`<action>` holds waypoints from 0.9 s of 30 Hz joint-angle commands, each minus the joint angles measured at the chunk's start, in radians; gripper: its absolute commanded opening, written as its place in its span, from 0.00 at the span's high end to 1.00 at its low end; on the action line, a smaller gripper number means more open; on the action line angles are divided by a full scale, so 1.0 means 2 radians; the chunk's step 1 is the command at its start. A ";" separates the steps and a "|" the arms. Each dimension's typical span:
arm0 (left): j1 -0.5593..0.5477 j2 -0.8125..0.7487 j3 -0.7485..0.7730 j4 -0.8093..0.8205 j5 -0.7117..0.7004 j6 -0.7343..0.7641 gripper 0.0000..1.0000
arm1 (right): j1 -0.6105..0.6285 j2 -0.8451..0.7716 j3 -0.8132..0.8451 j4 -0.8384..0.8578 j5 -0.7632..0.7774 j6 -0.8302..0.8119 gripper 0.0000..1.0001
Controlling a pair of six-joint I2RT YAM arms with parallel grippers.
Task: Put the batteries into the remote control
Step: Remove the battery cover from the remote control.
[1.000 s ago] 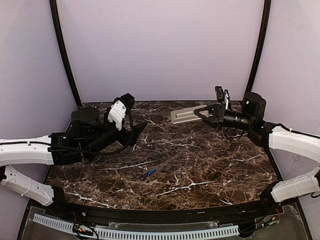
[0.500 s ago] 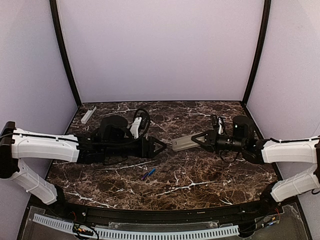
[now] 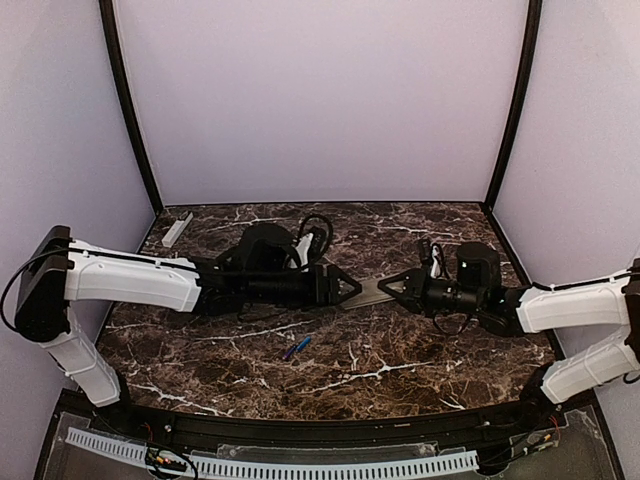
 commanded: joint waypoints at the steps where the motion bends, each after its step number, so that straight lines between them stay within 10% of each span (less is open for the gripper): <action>1: 0.002 0.016 0.028 -0.031 -0.003 0.003 0.31 | 0.005 0.007 0.002 0.031 0.013 -0.009 1.00; 27: 0.015 0.066 0.073 -0.047 -0.042 -0.007 0.38 | 0.005 0.042 0.015 0.072 -0.010 -0.017 1.00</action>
